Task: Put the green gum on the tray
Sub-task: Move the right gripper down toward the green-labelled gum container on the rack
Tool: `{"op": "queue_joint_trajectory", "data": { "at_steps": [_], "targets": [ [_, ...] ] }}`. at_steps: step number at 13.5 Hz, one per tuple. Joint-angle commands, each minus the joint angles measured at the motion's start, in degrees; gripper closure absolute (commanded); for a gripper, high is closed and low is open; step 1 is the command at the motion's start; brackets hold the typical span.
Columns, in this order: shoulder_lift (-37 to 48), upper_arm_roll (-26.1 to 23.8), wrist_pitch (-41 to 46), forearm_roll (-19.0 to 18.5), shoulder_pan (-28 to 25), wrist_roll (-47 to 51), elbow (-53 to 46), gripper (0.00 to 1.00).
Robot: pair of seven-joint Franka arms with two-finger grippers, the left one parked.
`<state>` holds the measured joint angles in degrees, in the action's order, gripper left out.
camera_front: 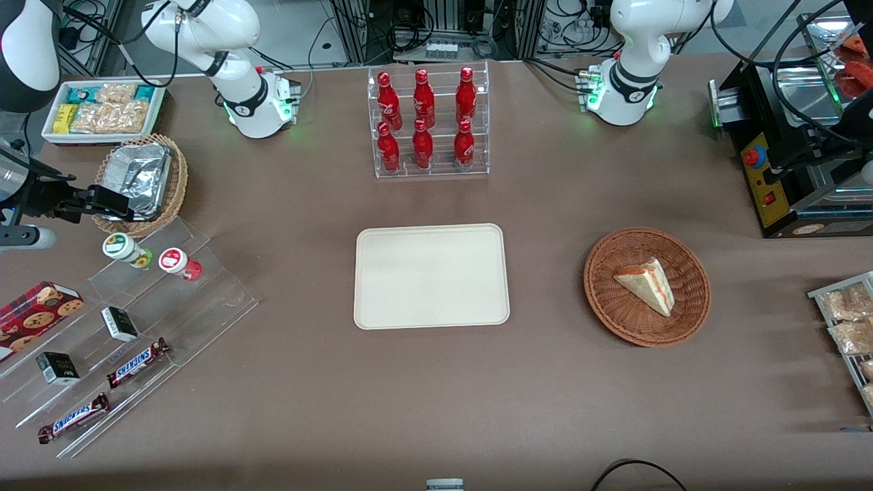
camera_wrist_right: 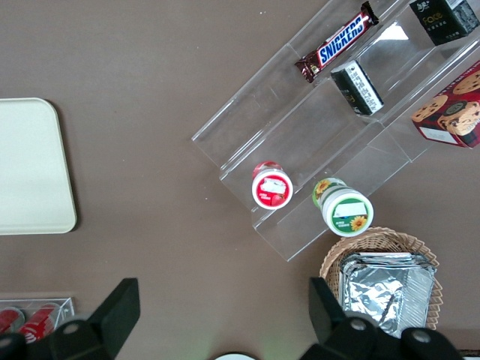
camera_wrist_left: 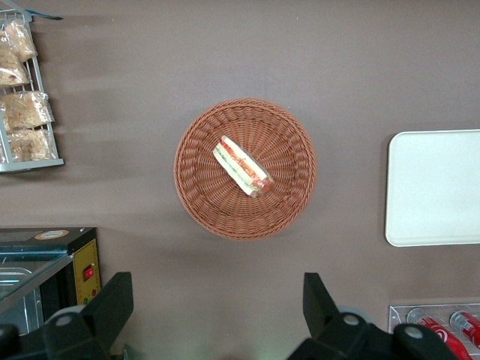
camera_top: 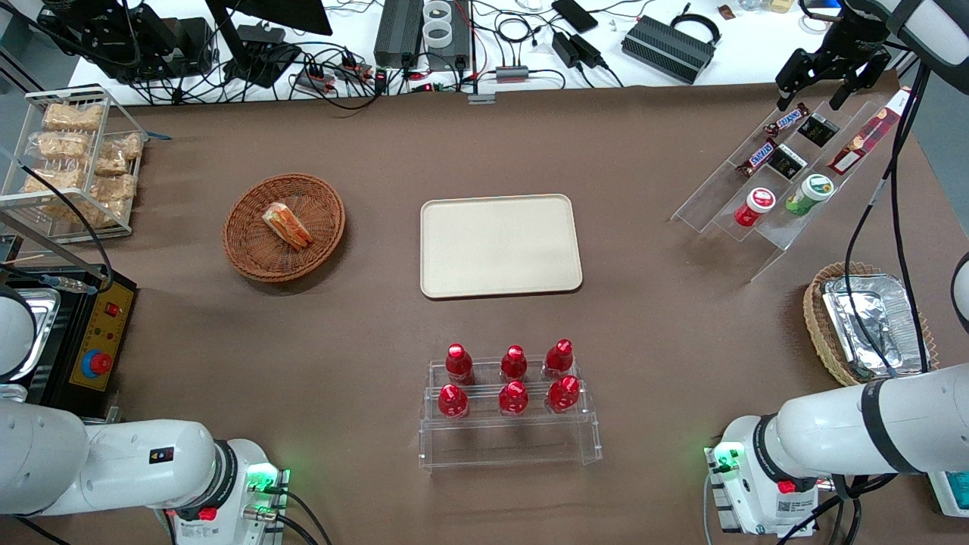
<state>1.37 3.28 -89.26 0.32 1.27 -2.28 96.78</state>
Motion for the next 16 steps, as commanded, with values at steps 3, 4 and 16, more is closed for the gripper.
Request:
{"op": "queue_joint_trajectory", "data": {
  "at_steps": [3,4,16],
  "targets": [
    [-0.32,0.5,0.31,0.56,0.31,0.17,-1.51,0.0],
    [-0.4,0.5,0.31,0.48,0.49,-0.09,-1.42,0.0],
    [0.12,0.5,-12.85,0.3,5.67,-19.22,10.87,0.0]
  ]
}}
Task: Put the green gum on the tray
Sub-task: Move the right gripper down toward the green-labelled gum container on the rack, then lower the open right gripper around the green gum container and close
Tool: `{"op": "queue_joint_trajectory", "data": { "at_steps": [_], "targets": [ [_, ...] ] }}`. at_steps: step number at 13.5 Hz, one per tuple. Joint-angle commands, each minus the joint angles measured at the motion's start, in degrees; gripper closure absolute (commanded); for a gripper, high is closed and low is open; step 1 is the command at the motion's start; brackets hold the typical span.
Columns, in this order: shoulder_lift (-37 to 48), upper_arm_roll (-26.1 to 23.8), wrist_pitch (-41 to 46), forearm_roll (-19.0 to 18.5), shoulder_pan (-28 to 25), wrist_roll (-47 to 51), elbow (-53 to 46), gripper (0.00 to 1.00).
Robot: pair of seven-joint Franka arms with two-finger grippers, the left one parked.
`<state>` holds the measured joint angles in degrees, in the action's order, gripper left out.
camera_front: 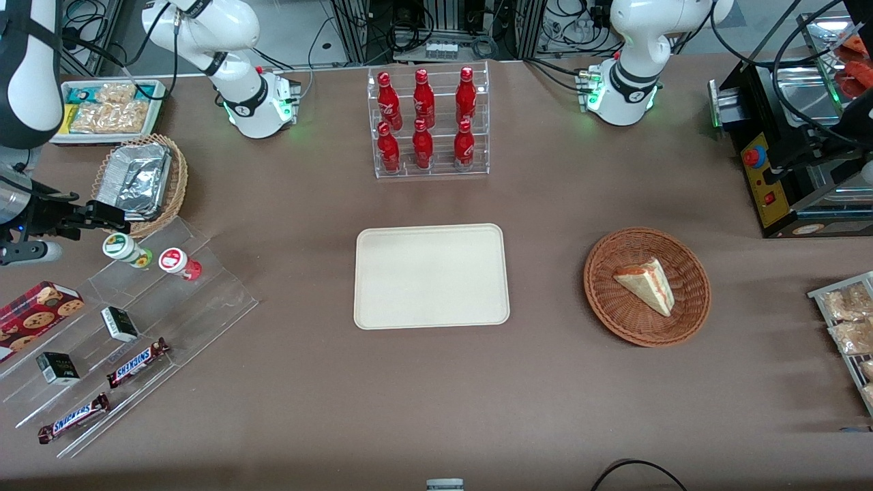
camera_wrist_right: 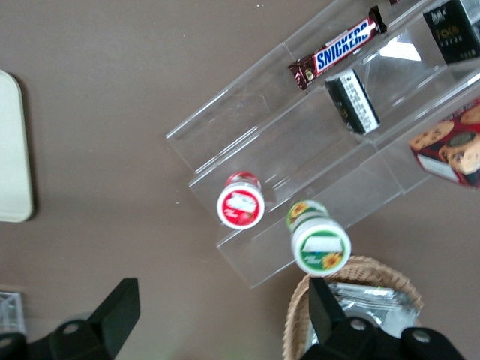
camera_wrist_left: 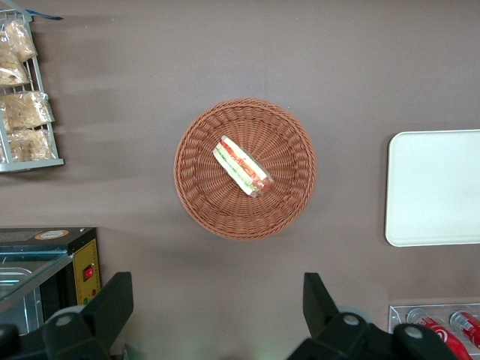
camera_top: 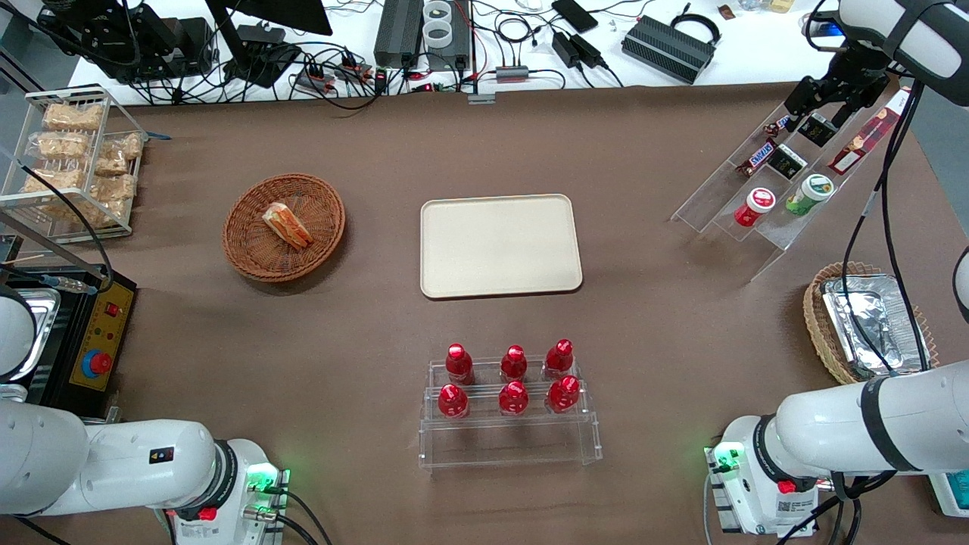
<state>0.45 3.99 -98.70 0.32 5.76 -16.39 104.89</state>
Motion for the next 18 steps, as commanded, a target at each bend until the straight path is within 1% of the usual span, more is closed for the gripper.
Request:
{"op": "queue_joint_trajectory", "data": {
  "at_steps": [1,3,5,7,10,11,14,15,18],
  "targets": [
    [1.65,-0.21,-5.52,0.39,2.14,-7.84,4.6,0.0],
    [4.72,-0.12,-12.18,0.3,3.12,-15.31,11.0,0.0],
    [7.19,-0.03,-18.16,-0.14,3.47,-19.54,17.07,0.0],
    [7.55,0.41,-22.75,-0.14,4.96,-27.87,20.16,0.0],
    [7.55,1.02,-24.26,-0.4,4.97,-31.32,21.75,0.0],
    [7.55,1.11,-24.87,-0.4,4.97,-34.3,21.93,0.0],
    [7.29,1.11,-31.18,-0.4,7.33,-41.51,25.61,0.0],
    [7.02,1.11,-32.77,-0.4,7.86,-42.84,26.41,0.0],
    [6.49,1.11,-33.05,-0.4,8.48,-42.94,27.2,0.01]
  ]
}}
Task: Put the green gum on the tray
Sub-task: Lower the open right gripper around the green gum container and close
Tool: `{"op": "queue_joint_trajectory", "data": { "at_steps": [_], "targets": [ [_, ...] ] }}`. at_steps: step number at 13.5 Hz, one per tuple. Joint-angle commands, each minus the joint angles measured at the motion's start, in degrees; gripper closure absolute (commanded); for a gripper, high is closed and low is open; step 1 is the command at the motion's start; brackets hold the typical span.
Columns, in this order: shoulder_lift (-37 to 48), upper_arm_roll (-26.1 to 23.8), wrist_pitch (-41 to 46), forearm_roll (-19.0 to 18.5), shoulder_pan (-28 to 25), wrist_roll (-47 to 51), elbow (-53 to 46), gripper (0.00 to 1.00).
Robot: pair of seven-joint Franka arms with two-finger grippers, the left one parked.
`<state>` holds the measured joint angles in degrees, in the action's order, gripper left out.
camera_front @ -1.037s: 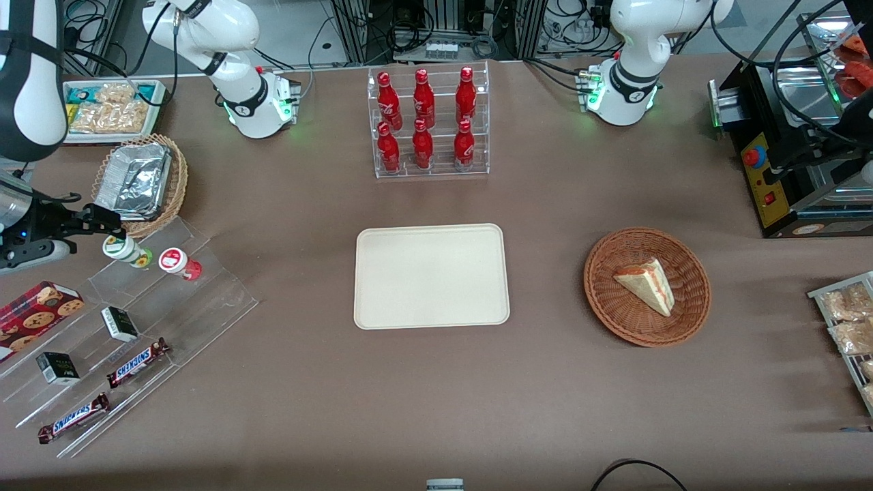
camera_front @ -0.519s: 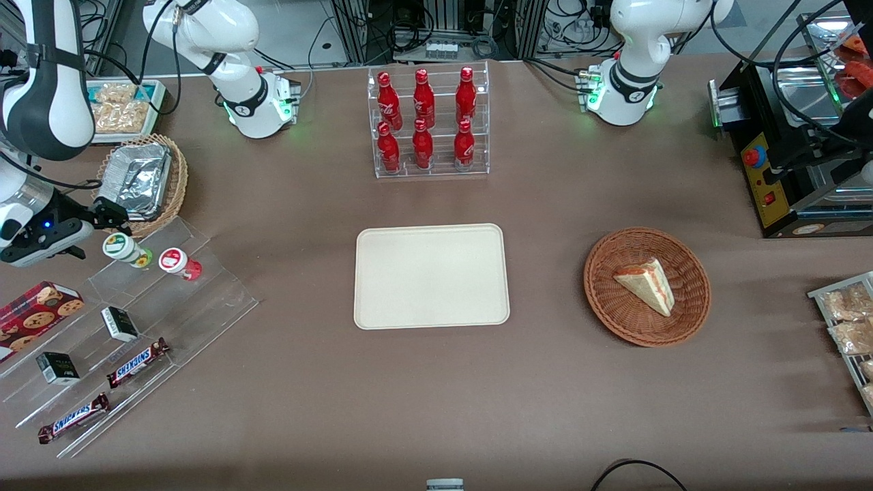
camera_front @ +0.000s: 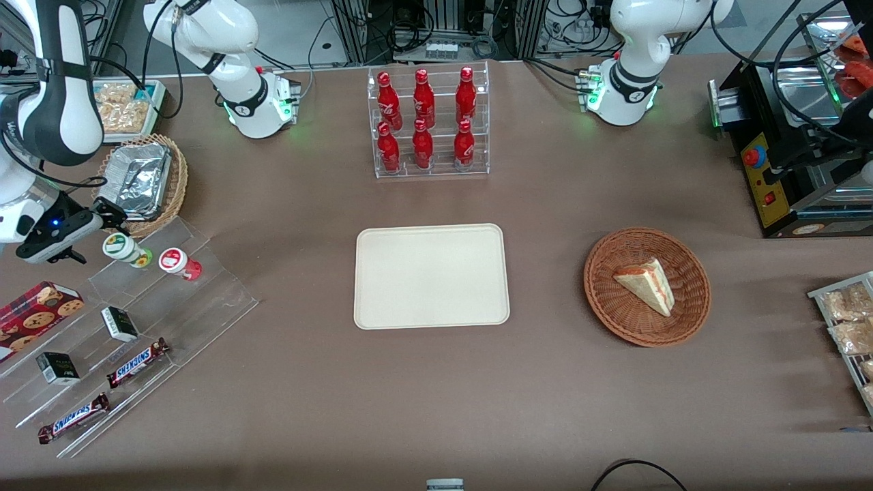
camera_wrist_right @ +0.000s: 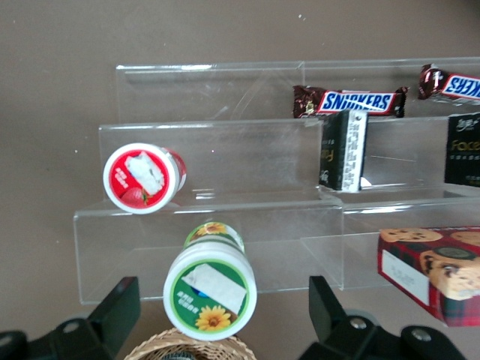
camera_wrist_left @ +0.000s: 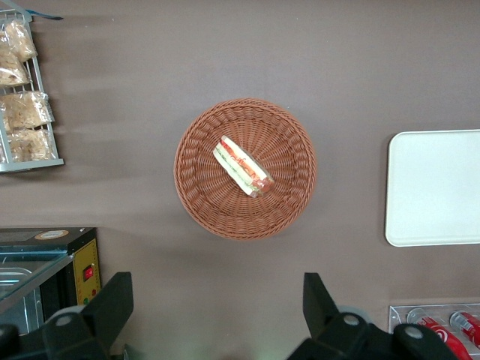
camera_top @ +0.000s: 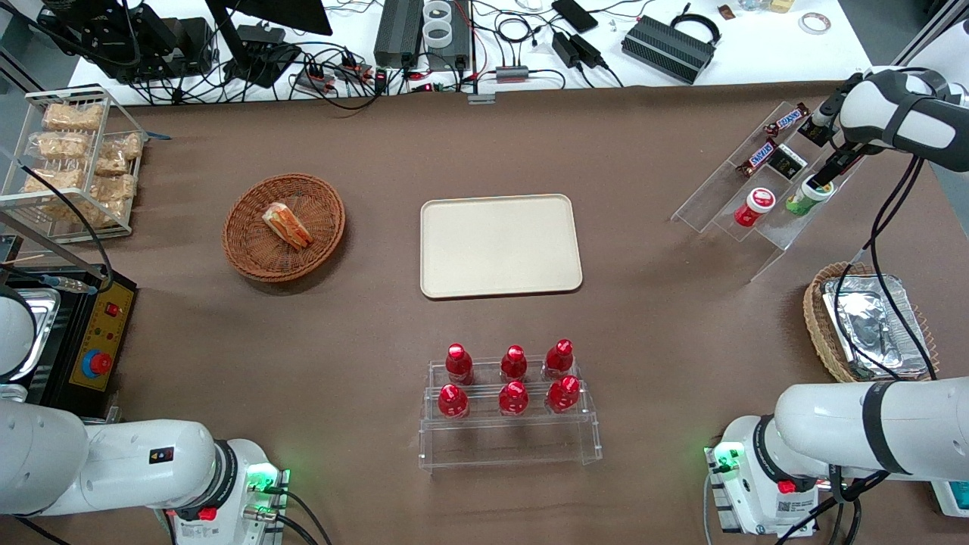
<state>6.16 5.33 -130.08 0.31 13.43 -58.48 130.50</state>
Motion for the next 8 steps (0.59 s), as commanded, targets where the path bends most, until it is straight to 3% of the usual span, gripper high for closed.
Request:
{"op": "queue_joint_trajectory", "data": {
  "at_steps": [1,8],
  "targets": [
    [0.96,-0.32,-1.67,-0.31,0.73,-0.84,2.03,0.01],
    [-0.97,-0.23,-4.57,-0.05,0.81,-0.76,3.09,0.01]
  ]
}}
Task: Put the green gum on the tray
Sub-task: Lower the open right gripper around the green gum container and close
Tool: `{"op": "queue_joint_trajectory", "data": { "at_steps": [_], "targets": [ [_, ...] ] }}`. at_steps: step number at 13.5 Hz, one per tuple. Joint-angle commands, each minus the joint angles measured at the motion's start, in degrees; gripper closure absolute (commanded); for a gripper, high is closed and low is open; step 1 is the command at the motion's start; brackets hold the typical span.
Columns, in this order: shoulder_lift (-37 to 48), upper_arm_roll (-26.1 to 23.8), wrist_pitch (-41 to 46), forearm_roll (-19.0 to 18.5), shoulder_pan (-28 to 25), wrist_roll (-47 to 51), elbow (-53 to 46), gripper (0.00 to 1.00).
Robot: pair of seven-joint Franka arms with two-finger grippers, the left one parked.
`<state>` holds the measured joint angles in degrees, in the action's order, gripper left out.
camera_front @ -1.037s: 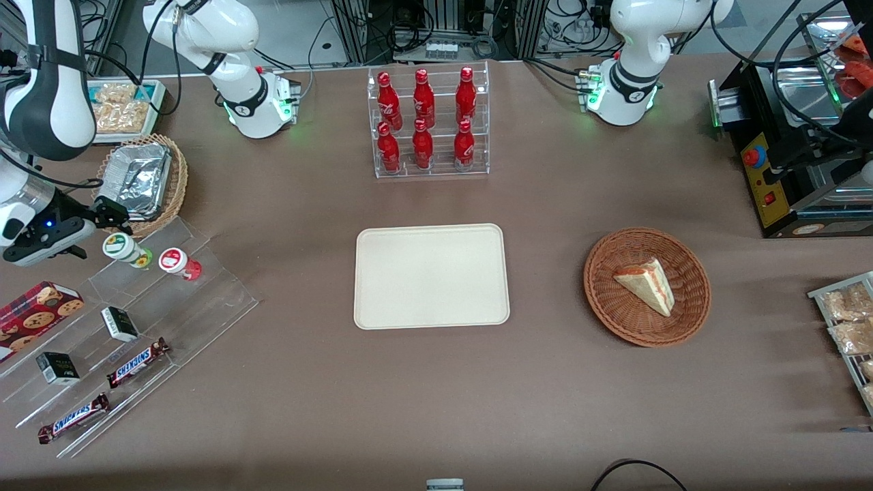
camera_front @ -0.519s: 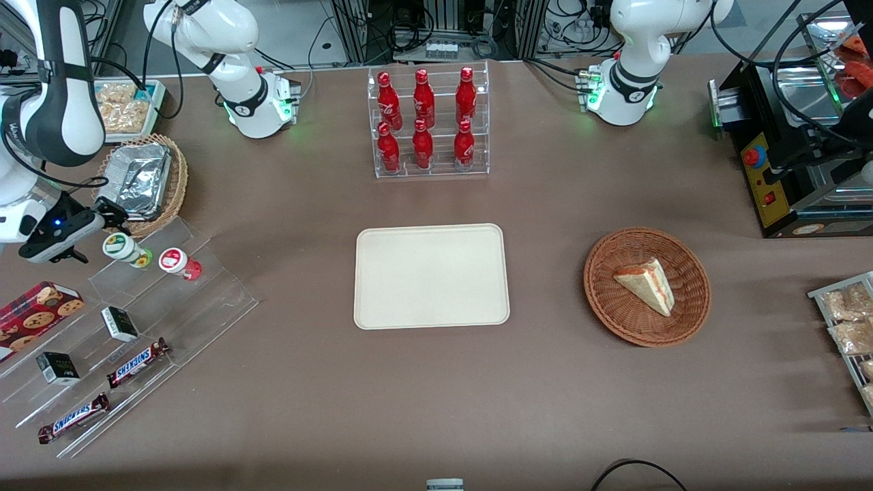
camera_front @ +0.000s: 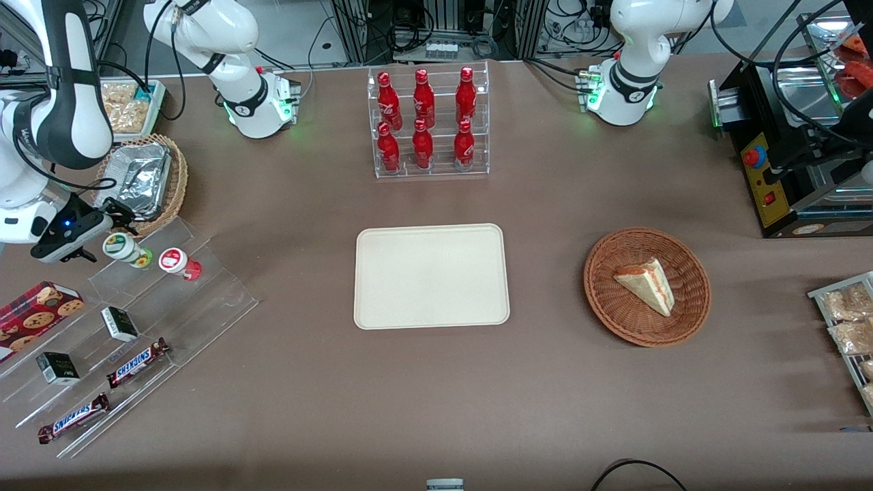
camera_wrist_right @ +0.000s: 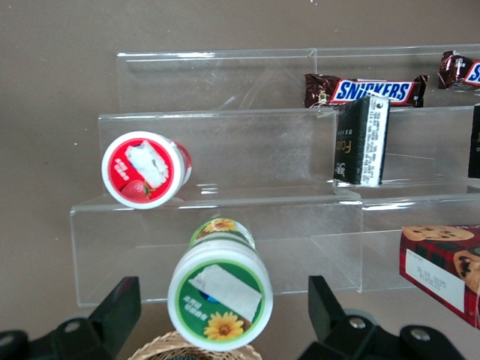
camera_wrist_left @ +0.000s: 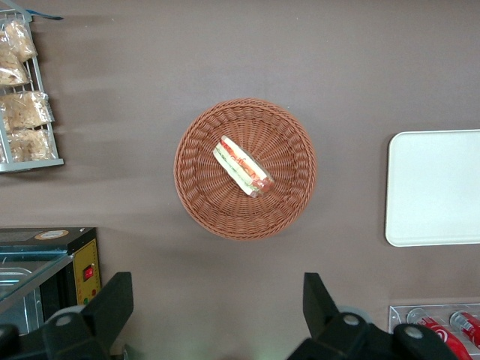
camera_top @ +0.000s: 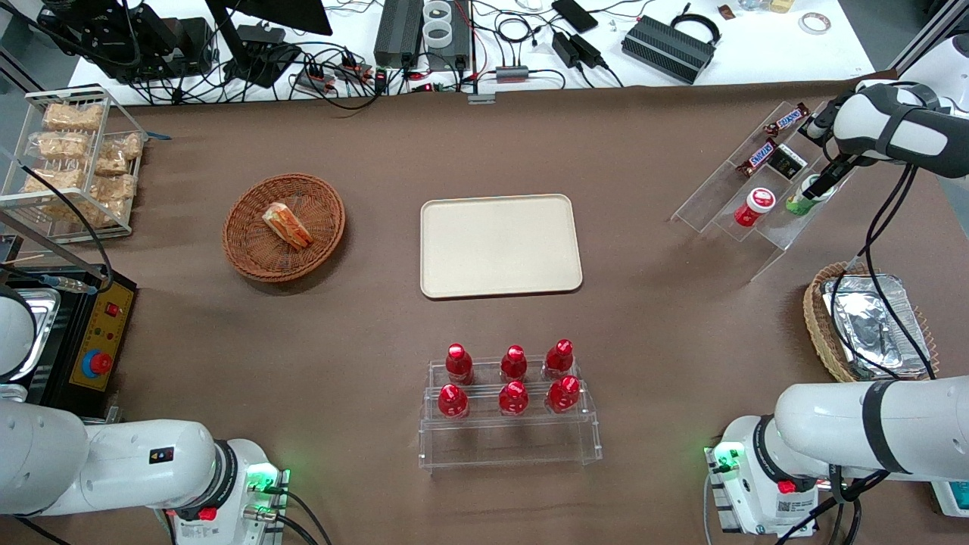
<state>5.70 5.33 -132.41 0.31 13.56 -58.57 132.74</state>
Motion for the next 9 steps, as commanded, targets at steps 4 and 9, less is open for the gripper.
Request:
{"op": "queue_joint_trajectory", "data": {
  "at_steps": [4,9],
  "targets": [
    [-1.48,-0.23,-3.03,0.13,0.68,-0.4,0.86,0.01],
    [-1.22,-0.32,-1.54,0.3,0.51,1.7,0.68,0.88]
  ]
}}
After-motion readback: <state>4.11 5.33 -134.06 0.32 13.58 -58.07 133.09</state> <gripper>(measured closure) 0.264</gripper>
